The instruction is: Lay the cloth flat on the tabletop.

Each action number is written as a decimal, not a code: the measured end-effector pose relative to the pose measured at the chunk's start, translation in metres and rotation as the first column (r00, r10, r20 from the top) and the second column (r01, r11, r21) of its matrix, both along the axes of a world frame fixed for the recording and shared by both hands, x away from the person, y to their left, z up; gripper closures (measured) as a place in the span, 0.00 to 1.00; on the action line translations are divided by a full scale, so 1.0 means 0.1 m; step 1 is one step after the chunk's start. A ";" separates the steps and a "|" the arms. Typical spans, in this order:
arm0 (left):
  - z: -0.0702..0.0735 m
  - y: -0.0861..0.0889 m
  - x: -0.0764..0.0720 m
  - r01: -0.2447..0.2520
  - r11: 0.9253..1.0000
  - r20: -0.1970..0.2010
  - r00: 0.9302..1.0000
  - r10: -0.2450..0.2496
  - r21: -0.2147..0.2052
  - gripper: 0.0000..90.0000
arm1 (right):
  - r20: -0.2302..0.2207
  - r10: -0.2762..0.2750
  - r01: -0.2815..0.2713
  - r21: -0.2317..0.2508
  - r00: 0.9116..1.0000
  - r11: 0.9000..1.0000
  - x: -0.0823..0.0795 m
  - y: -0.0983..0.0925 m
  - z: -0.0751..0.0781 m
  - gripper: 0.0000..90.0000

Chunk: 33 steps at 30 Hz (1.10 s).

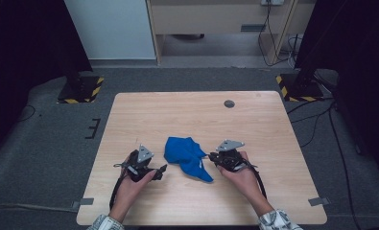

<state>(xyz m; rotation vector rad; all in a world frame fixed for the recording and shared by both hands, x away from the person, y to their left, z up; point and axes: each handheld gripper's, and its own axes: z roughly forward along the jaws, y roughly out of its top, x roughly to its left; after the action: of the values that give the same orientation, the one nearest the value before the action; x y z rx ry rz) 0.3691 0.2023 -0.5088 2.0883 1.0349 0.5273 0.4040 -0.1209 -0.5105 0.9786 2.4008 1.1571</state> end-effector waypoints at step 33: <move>-0.01 -0.13 -0.01 0.035 0.999 0.015 0.999 -0.035 0.006 0.22 | -0.010 0.031 -0.031 -0.033 0.999 0.999 0.11 0.07 -0.08 0.99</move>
<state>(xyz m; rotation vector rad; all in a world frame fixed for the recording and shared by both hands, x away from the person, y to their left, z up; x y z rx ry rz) 0.3676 0.1892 -0.5099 2.1000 0.9875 0.5286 0.4150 -0.1140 -0.5185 0.9415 2.4430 1.1217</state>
